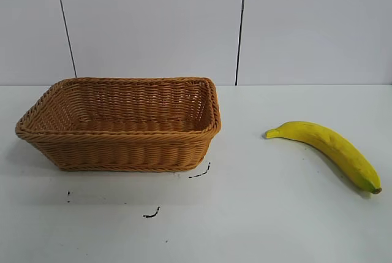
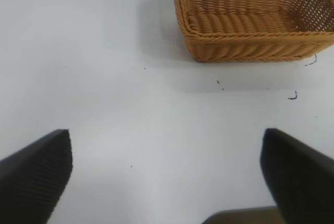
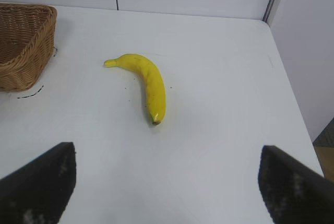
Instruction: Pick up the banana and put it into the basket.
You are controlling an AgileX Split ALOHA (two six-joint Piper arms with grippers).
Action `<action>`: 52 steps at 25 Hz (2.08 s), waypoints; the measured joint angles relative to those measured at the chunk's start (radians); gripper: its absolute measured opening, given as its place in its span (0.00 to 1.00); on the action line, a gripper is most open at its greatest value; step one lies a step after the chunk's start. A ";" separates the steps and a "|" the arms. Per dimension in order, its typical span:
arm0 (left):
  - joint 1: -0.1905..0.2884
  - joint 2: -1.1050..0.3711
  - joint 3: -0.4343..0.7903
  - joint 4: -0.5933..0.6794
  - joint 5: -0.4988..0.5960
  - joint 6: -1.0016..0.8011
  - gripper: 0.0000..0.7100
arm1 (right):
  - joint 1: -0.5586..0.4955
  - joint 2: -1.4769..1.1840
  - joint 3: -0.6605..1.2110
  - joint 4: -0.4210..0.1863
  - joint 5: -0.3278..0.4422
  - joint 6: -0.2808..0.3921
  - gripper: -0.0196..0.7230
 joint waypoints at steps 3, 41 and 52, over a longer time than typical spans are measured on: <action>0.000 0.000 0.000 0.000 0.000 0.000 0.98 | 0.000 0.000 0.000 0.000 -0.001 0.000 0.94; 0.000 0.000 0.000 0.000 0.000 0.000 0.98 | 0.060 1.597 -0.690 -0.002 -0.119 -0.293 0.94; 0.000 0.000 0.000 0.000 0.000 0.000 0.98 | 0.128 1.734 -0.707 -0.029 -0.291 -0.341 0.94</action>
